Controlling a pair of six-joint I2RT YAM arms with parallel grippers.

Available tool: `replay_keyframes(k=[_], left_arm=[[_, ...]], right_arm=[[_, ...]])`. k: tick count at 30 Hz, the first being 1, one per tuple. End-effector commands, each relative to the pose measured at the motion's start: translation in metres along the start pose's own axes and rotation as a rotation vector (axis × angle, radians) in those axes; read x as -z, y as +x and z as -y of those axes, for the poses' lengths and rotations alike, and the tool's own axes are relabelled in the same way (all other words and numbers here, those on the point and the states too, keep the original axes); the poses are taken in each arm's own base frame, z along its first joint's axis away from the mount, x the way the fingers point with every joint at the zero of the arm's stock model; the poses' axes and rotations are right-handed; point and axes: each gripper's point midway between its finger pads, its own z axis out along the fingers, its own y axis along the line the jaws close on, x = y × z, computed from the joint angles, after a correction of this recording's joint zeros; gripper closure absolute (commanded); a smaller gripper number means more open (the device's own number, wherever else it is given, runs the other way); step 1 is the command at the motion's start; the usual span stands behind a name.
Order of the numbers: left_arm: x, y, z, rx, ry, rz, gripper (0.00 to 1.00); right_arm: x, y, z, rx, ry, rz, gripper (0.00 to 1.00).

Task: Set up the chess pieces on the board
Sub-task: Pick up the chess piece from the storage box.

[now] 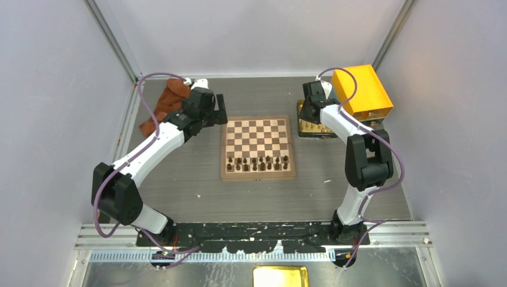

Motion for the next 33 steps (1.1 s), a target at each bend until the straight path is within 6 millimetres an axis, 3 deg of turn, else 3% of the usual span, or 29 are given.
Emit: replay_keyframes(k=[1,33], left_arm=[[0.003,-0.023,0.013,0.047,0.038,0.067,0.0],[0.0,-0.025,0.018,0.068,0.058,0.071,0.0]], right_arm=[[0.0,-0.025,-0.013,-0.043,-0.037,0.057,0.61],[-0.022,-0.016,-0.019,-0.036,-0.041,0.013,0.65]])
